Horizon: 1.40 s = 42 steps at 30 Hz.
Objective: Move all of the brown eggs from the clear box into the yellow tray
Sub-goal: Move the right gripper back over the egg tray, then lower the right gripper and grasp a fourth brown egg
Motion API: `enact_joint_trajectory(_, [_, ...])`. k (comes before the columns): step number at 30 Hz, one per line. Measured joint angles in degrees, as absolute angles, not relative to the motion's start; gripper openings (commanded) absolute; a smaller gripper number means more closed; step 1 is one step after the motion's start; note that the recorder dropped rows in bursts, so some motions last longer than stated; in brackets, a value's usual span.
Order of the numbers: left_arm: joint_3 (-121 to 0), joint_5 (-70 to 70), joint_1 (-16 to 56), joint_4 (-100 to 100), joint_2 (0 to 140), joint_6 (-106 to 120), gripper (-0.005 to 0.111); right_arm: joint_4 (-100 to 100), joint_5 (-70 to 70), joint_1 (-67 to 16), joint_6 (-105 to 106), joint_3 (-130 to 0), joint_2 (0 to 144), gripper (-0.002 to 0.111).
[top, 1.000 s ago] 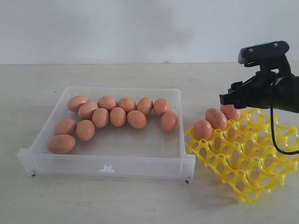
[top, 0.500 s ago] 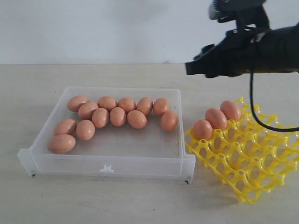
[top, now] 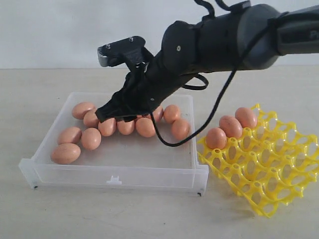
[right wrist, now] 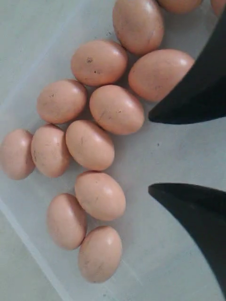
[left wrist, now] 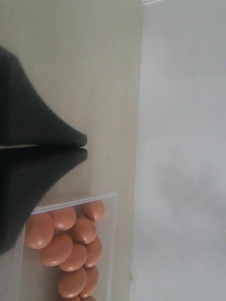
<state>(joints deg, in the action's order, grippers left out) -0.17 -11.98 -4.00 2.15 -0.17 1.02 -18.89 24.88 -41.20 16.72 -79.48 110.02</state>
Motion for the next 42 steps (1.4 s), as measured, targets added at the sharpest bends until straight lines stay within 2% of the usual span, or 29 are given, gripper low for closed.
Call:
enact_joint_trajectory(6, [-0.17, -11.98, -4.0, 2.15, -0.17, 1.02, -0.004, -12.67, 33.65, -41.09, 2.59, -91.46, 118.71, 0.041])
enact_joint_trajectory(12, [-0.17, -11.98, -4.0, 2.15, -0.17, 1.02, -0.004, 5.33, 47.42, -41.09, 0.69, -99.57, 123.45, 0.042])
enact_joint_trajectory(17, [-0.17, -11.98, -4.0, 2.15, -0.17, 1.02, -0.004, 14.14, 50.42, -40.71, 3.29, -101.49, 124.19, 0.042])
enact_joint_trajectory(18, [-0.17, -11.98, -4.0, 2.15, -0.17, 1.02, -0.004, 12.91, 50.42, -40.71, 5.57, -101.49, 124.19, 0.045])
enact_joint_trajectory(19, [-0.17, -11.98, -4.0, 2.15, -0.17, 1.02, -0.004, 11.49, 50.42, -40.71, 7.12, -101.49, 124.19, 0.05])
enact_joint_trajectory(20, [-0.17, -11.98, -4.0, 2.15, -0.17, 1.02, -0.004, 10.75, 50.42, -40.71, 8.02, -101.49, 124.19, 0.061])
enact_joint_trajectory(21, [-0.17, -11.98, -4.0, 2.15, -0.17, 1.02, -0.004, 10.15, 50.15, -40.71, 8.57, -101.49, 124.3, 0.064])
enact_joint_trajectory(42, [-0.17, -11.98, -4.0, 2.15, -0.17, 1.02, -0.004, 4.6, 48.13, -40.71, 13.59, -101.53, 126.78, 0.058])
